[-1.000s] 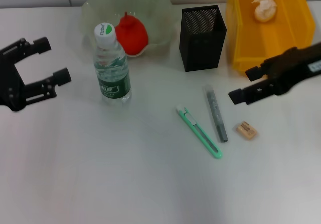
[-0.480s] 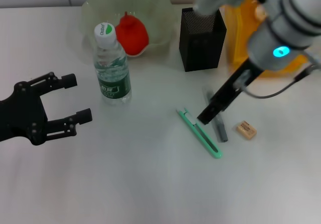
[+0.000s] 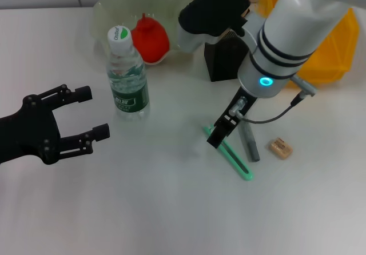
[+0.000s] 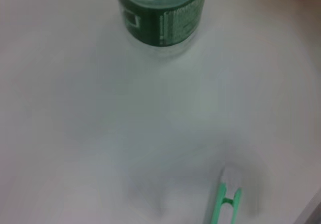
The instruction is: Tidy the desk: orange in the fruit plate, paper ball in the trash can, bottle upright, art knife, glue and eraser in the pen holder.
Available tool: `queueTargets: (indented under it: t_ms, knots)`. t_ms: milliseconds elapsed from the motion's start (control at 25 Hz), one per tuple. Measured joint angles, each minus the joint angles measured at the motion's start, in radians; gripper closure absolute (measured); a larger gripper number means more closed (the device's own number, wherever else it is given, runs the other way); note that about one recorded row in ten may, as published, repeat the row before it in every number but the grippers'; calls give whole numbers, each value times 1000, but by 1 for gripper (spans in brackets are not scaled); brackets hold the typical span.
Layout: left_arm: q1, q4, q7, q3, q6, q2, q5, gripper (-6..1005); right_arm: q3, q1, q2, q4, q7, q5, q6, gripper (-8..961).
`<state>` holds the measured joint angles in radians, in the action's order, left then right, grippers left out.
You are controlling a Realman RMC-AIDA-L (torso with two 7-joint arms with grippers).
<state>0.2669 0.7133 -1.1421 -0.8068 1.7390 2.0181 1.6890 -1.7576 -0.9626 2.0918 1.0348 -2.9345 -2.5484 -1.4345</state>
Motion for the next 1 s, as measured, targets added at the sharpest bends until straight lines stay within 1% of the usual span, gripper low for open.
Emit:
queueTargets:
  t_ms: [240,440,720,840,1000]
  knots:
    - [0,-4,0,0,-9,2,0,155,-71,-38,1,-90,-12,57,68,124]
    - [4,-13,1,0,-13,2,0,155,-109,-57,1,-133,-14,90,108,125]
    - [6,-13,1,0,-17,2,0,155,-121,-57,1,-160,-16,93,133,132]
    - [6,-14,2,1,-25,2,0,155,-122,-66,1,-192,-16,103,136,137]
    - [7,-14,2,0,-28,2,0,155,-131,-69,1,-194,-12,113,132,203]
